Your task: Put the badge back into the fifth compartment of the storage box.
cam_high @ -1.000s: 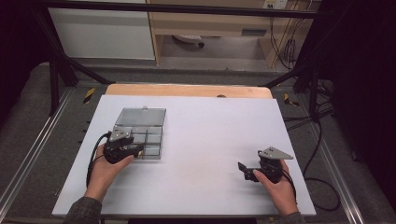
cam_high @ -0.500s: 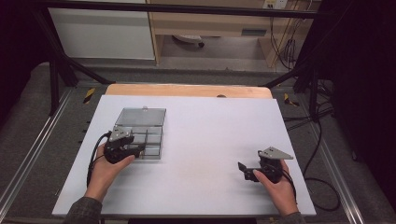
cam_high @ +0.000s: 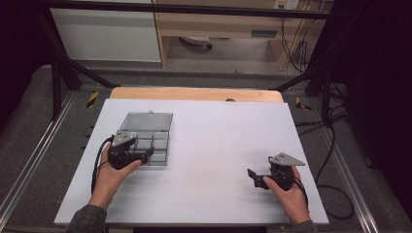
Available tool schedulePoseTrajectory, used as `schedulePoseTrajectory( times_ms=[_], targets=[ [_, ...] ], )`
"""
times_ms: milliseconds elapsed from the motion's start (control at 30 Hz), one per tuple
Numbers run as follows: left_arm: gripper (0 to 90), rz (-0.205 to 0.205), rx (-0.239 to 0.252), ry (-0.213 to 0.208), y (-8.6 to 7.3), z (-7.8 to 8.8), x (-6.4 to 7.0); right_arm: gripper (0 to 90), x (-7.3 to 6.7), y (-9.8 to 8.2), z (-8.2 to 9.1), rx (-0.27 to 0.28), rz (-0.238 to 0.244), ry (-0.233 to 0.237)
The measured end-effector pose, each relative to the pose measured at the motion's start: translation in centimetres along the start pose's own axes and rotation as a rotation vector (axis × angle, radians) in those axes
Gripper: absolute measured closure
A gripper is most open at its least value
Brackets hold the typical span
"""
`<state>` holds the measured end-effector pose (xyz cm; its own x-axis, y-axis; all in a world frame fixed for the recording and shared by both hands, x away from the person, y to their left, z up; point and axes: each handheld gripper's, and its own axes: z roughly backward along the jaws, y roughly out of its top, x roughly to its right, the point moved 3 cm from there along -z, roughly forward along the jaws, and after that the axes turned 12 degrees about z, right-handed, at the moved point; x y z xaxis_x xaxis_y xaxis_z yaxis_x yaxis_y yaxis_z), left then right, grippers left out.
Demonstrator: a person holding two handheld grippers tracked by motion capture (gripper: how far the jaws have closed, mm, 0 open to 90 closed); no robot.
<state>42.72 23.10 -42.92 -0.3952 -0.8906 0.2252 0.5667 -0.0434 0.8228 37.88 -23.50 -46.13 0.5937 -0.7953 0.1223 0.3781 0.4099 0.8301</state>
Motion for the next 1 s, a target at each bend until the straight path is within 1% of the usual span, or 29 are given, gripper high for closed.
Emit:
schedulePoseTrajectory(
  times_ms=[67,133,333,467,633,900,1000],
  targets=[
    [10.1,0.003,0.013,-0.01,0.1,0.1,0.1,3.8,0.0,0.0,0.0,-0.001,0.0,0.001],
    [7.8,0.004,0.034,-0.029,0.2,0.2,0.2,3.8,0.0,0.0,0.0,-0.002,0.001,0.002],
    [7.4,0.026,0.086,-0.063,0.6,0.5,0.4,3.8,-0.1,0.0,0.0,-0.002,0.002,0.002],
    [7.4,0.036,0.11,-0.073,0.8,0.6,0.5,3.8,-0.1,0.0,0.0,-0.002,0.004,0.004],
    [7.4,0.049,0.131,-0.1,1.0,0.8,0.6,3.8,-0.1,0.0,0.0,-0.001,0.006,0.004],
    [7.2,0.067,0.163,-0.119,1.4,1.4,0.7,3.7,-0.1,0.0,0.0,-0.001,0.008,0.003],
    [7.1,0.068,0.171,-0.125,1.6,1.6,0.8,3.7,-0.1,0.1,0.0,0.0,0.007,0.004]
  ],
)
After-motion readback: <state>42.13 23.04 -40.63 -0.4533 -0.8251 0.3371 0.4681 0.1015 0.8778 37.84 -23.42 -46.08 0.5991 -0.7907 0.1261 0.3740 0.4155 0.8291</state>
